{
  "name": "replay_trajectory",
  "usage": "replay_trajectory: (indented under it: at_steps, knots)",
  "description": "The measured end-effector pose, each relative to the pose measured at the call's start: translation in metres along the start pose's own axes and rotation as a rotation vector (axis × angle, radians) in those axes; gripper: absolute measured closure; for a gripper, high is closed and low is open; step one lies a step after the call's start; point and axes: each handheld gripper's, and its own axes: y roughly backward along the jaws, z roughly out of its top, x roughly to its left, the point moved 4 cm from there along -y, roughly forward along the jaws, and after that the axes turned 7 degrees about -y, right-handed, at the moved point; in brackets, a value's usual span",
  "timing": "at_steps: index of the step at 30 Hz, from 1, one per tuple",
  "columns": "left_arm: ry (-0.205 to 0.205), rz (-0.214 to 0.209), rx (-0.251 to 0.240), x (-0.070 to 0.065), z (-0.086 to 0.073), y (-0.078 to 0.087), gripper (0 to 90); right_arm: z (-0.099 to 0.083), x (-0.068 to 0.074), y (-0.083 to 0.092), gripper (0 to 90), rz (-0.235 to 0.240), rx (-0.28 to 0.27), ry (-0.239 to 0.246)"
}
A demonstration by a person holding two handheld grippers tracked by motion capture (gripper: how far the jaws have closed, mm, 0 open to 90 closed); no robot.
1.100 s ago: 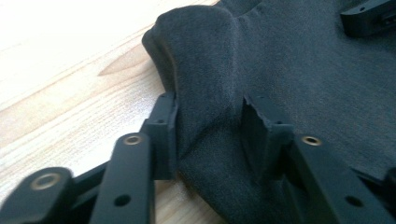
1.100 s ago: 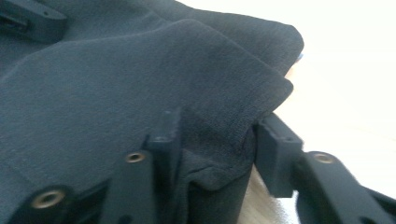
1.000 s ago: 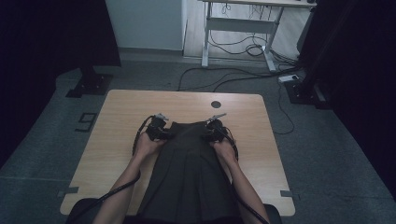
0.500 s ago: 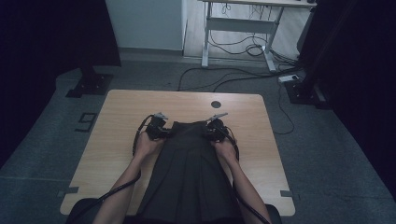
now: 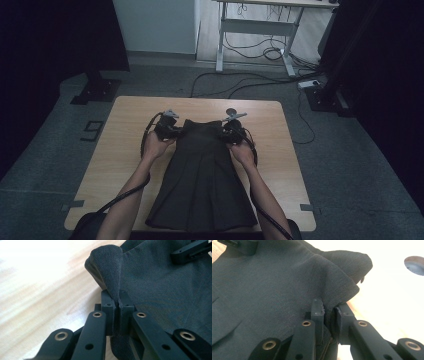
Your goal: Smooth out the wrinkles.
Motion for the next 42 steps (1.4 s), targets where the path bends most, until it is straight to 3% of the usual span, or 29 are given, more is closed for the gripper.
replay_trajectory:
  at_steps: [7, 15, 21, 25, 29, 35, 42]
  knots:
    - [-0.018, 0.027, -0.056, 0.004, 0.016, 0.014, 85.3, 0.018, 0.001, 0.014, 79.3, -0.002, -0.047, 0.02]
    - [-0.056, 0.058, -0.134, 0.006, 0.046, 0.045, 85.4, 0.046, 0.005, 0.04, 80.8, -0.008, -0.126, 0.043]
    - [-0.127, 0.102, -0.217, -0.009, 0.061, 0.078, 85.4, 0.061, 0.018, 0.073, 81.8, 0.008, -0.218, 0.074]
    - [-0.182, 0.106, -0.244, -0.027, 0.051, 0.091, 85.4, 0.049, 0.03, 0.091, 82.5, 0.031, -0.256, 0.099]
    - [-0.197, 0.09, -0.273, -0.042, 0.035, 0.098, 85.4, 0.032, 0.042, 0.103, 82.8, 0.042, -0.269, 0.127]
    - [-0.216, 0.073, -0.262, -0.058, 0.015, 0.101, 85.3, 0.008, 0.059, 0.113, 82.8, 0.06, -0.263, 0.173]
    - [-0.227, 0.046, -0.249, -0.074, -0.004, 0.103, 85.3, -0.017, 0.067, 0.116, 82.9, 0.103, -0.239, 0.151]
